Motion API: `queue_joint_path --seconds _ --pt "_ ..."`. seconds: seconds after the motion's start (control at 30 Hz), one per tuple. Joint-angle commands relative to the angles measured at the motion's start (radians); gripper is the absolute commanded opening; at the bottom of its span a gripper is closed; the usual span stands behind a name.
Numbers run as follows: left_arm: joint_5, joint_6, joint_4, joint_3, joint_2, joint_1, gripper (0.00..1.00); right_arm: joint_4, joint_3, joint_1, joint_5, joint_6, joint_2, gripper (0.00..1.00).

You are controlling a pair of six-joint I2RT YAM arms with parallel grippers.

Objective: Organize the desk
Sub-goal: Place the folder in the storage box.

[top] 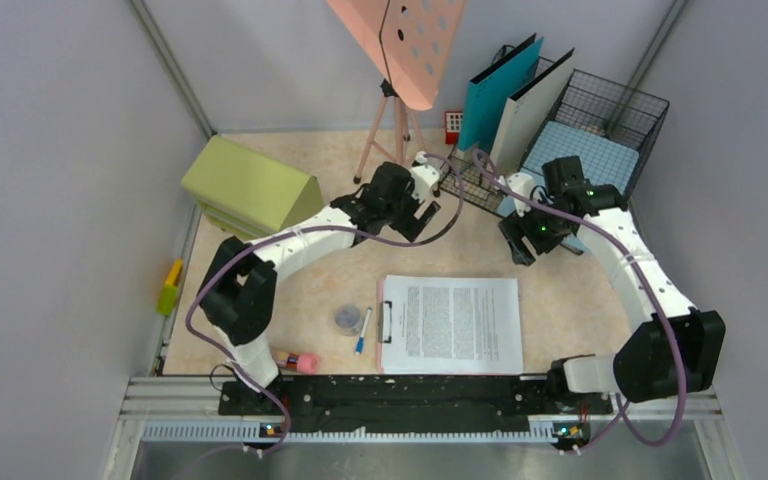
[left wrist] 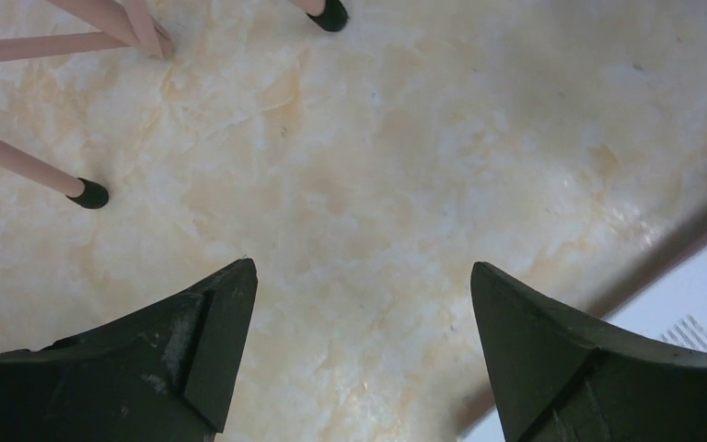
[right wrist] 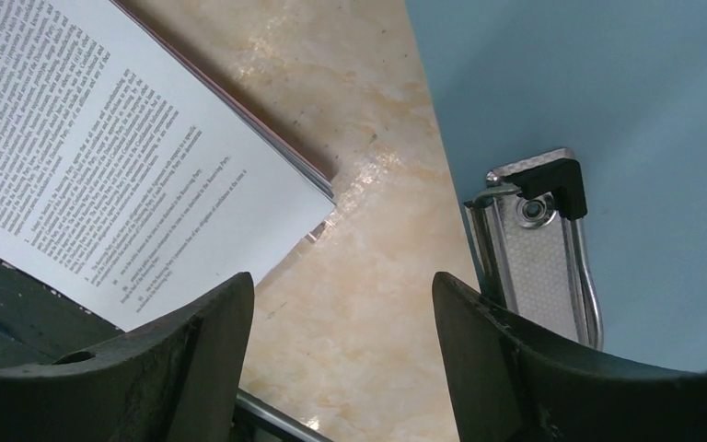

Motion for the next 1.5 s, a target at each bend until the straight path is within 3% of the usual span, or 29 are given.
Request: queue_joint_path --seconds 0.0,0.13,0.23,0.4,0.63,0.87,1.1,1.47 --pt "0.132 -0.160 0.155 0.090 0.107 0.058 0.90 0.109 0.063 -0.023 0.026 0.017 -0.043 0.71" --pt "0.255 -0.274 0.175 0.217 0.238 0.073 0.87 0.105 0.072 -0.027 0.021 0.037 -0.053 0.71" --pt "0.242 -0.384 0.138 0.341 0.329 0.071 0.86 0.100 0.080 -0.030 0.021 0.051 -0.053 0.71" --pt "0.294 -0.418 0.088 0.534 0.469 0.070 0.82 0.088 0.096 -0.034 0.021 0.069 -0.049 0.71" --pt "0.324 -0.398 0.141 0.621 0.548 0.074 0.80 0.095 0.098 -0.049 0.018 0.094 -0.041 0.71" --pt "0.456 -0.457 0.288 0.682 0.631 0.083 0.76 0.078 0.118 -0.052 0.016 0.102 -0.033 0.71" --pt "0.469 -0.463 0.305 0.798 0.730 0.082 0.76 0.072 0.126 -0.052 0.017 0.106 -0.028 0.71" --pt "0.568 -0.503 0.316 0.823 0.819 0.068 0.76 0.083 0.124 -0.052 0.049 0.111 -0.013 0.70"
